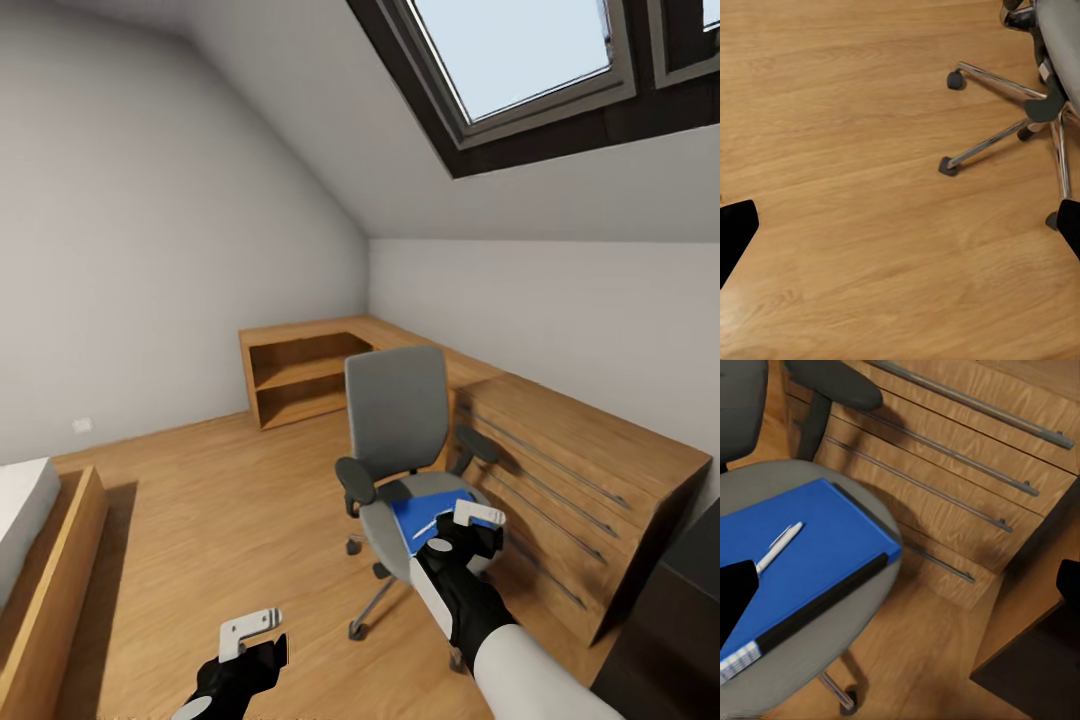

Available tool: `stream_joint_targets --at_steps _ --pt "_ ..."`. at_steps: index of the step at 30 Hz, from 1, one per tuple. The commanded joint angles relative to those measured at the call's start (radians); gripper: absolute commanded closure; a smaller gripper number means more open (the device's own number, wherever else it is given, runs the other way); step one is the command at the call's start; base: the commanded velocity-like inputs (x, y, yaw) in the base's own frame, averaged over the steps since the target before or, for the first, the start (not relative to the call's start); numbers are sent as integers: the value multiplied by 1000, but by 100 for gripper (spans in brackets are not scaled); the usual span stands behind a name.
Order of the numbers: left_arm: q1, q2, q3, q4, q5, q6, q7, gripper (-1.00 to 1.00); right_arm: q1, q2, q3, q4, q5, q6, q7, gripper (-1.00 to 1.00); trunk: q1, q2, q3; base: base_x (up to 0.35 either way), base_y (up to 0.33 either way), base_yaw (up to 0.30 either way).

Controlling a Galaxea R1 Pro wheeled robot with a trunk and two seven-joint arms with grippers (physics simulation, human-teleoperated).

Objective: In the bedroom, organize the workspace by keeping the computer under the desk, ensuring the monitor is on the desk, placing the keyboard on the desk next to the monitor, placing the mouse on the desk next to the keyboard, moving the folder from the swivel chair onto the desk next to the mouse, stacking the notebook on top of the folder with the pen on top of the notebook, and positioning the swivel chair next to the desk.

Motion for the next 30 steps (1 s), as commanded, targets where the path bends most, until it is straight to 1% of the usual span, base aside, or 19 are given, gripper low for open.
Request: stream_joint_targets --at_steps 1,10,14,15,16,20,22,23,27,30 --pt "0 0 -1 -2 11 1 9 -100 -1 0 3 -1 -2 10 -6 -100 0 -1 -1 0 0 182" --pt "0 0 0 -2 12 1 10 -100 1 0 4 2 0 11 10 -100 0 -1 -3 0 0 66" --pt "0 1 10 -2 12 1 11 -100 1 0 16 1 0 11 18 -100 0 -1 -3 0 0 4" --pt "0 0 50 -2 12 1 8 -100 1 0 27 0 0 11 19 -100 0 -1 -3 0 0 0" --pt "0 0 70 -2 12 1 8 -100 1 0 29 0 0 10 19 -100 0 -1 -3 0 0 0" --pt "-1 0 103 -2 12 0 7 -100 1 0 31 2 0 11 22 -100 0 -1 -3 0 0 0" --pt "0 1 113 -2 12 0 6 -100 1 0 30 2 -1 11 25 -100 0 -1 -3 18 0 0" --pt "0 0 140 -2 12 0 5 -100 1 0 30 6 -1 12 56 -100 0 -1 -3 233 56 0" --pt "0 1 148 -2 12 0 5 -100 1 0 30 7 -1 12 102 -100 0 -1 -3 268 67 0" --pt "0 1 159 -2 12 0 5 -100 1 0 29 8 -1 12 166 -100 0 -1 -3 302 78 0"
